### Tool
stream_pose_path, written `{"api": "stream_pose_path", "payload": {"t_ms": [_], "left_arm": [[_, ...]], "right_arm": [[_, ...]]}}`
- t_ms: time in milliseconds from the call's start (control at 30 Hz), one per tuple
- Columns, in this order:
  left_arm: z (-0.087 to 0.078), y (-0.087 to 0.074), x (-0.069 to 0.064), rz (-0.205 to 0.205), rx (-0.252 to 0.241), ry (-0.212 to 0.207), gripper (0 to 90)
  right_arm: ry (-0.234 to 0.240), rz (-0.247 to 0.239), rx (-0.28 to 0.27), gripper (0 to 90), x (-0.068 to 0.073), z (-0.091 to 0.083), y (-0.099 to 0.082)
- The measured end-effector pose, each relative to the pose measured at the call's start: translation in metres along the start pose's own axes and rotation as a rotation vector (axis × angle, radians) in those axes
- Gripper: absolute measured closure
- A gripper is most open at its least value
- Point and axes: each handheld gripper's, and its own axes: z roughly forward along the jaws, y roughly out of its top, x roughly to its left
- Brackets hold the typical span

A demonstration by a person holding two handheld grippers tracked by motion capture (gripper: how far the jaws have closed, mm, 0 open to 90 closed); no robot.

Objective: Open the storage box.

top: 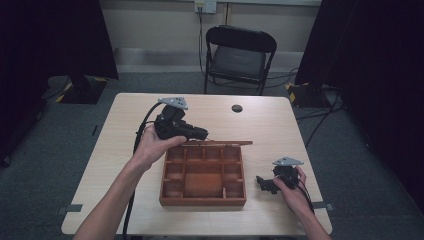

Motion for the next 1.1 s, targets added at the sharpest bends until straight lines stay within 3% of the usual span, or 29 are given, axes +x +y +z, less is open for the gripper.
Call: {"api": "stream_pose_path", "payload": {"t_ms": [1100], "left_arm": [[-0.0001, 0.0004, 0.0005, 0.003, 0.001, -0.001, 84.0]], "right_arm": [[0.000, 0.000, 0.000, 0.0, 0.0000, 0.0000, 0.0000]]}}
